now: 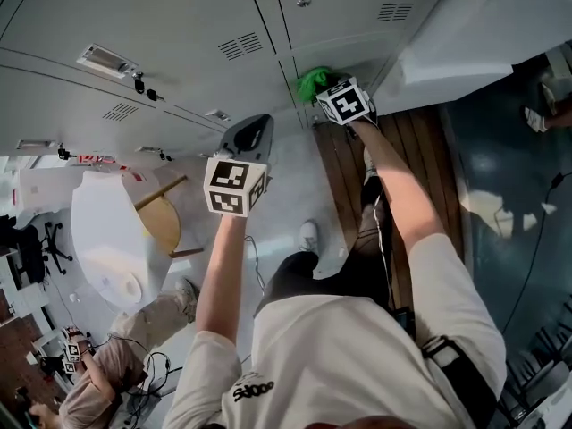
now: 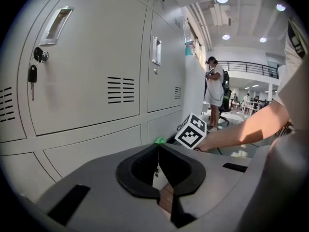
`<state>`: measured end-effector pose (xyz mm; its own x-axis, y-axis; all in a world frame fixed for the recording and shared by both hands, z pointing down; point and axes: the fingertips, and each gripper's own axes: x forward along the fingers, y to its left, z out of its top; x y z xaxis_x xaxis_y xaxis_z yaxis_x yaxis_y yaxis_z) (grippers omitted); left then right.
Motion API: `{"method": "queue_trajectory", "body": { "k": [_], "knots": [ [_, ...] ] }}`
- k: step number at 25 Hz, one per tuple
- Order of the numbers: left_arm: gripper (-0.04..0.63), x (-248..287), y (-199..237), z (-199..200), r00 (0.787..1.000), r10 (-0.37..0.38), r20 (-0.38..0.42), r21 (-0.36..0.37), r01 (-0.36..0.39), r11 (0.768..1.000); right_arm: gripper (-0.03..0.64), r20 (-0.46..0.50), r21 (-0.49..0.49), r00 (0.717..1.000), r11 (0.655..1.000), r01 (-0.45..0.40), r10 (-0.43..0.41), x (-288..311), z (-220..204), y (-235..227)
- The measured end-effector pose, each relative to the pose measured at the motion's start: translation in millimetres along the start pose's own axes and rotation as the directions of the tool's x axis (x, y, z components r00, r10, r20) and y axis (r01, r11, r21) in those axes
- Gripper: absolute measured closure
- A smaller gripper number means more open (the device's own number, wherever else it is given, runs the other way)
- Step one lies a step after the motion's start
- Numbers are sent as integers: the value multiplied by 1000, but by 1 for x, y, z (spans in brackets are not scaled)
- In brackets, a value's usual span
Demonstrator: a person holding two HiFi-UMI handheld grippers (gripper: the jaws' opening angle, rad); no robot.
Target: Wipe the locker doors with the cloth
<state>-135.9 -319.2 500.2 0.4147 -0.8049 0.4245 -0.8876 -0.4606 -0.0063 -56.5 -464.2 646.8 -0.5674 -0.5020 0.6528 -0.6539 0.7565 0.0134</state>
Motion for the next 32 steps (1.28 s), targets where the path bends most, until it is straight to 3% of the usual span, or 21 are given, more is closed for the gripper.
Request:
{"method": "queue_trajectory", "body": {
  "k": [9, 19, 25, 32],
  "knots": [
    [577, 31, -20, -2, 999, -44, -25, 2, 44, 999, 545, -48, 49, 993, 993, 106, -104, -17, -37, -77],
    [577, 67, -31, 5, 996, -79, -46, 11, 79, 997, 545, -71, 167, 969, 955, 245, -236, -44, -79, -166],
    [577, 103, -37, -12, 992, -105, -64, -21, 104, 994, 545, -97, 135, 974, 967, 216, -204, -17, -102, -163],
    [577, 127, -42, -43, 988, -127, -92, -53, 123, 991, 546, -106, 194, 982, 966, 172, -154, 23, -130, -154]
  ]
}}
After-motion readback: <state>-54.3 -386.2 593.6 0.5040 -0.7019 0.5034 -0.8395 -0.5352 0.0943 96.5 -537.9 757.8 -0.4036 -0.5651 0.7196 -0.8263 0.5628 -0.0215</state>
